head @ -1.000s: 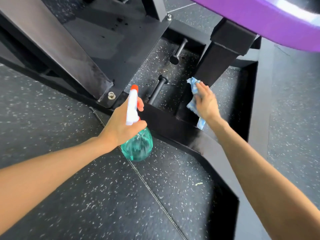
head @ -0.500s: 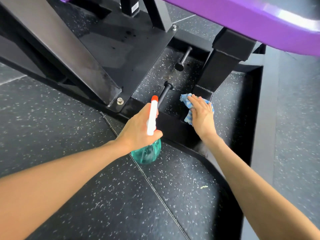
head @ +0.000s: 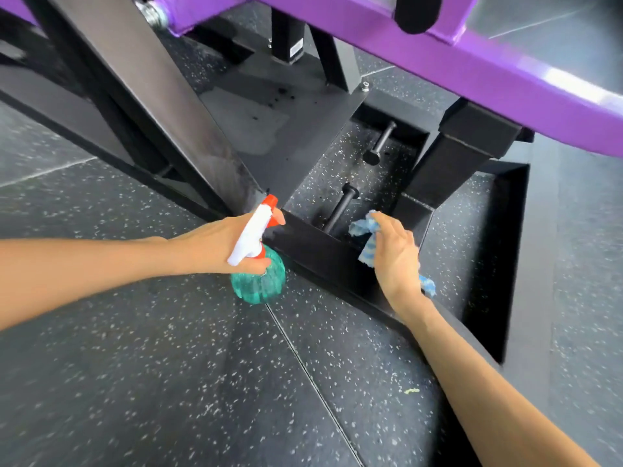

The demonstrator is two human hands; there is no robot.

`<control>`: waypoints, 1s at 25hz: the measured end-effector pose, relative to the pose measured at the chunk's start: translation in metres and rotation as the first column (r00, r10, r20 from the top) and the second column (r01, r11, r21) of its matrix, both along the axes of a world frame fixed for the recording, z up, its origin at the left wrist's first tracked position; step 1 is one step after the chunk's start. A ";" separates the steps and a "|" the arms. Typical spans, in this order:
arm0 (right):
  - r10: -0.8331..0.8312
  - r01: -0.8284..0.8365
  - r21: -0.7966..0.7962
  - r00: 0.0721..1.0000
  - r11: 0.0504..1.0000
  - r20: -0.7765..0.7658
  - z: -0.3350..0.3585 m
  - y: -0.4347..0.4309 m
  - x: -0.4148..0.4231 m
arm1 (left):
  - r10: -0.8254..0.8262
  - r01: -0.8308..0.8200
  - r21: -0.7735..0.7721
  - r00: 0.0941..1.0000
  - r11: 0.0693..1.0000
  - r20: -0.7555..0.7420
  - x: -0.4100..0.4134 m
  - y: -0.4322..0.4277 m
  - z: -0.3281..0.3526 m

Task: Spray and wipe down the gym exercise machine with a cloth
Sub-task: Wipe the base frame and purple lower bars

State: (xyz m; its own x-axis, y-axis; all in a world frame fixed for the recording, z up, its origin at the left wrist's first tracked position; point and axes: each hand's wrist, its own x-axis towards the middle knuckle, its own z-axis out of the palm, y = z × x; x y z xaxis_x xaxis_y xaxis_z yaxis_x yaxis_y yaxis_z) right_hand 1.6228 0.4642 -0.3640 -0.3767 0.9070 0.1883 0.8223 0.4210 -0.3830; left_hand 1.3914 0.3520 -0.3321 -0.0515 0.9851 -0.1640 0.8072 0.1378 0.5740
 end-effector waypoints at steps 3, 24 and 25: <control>-0.031 0.032 0.015 0.997 0.999 -0.072 0.013 0.049 -0.044 | 0.013 -0.011 -0.043 0.999 0.999 0.032 -0.011 -0.005 0.007; 0.152 0.029 -0.498 0.935 0.867 0.319 0.030 0.045 -0.093 | 0.514 -0.507 0.172 0.858 0.845 0.005 -0.040 -0.025 -0.008; 0.103 0.056 -0.497 0.952 0.866 0.288 0.031 0.049 -0.097 | 0.498 -0.494 0.168 0.867 0.853 0.021 -0.041 -0.028 -0.007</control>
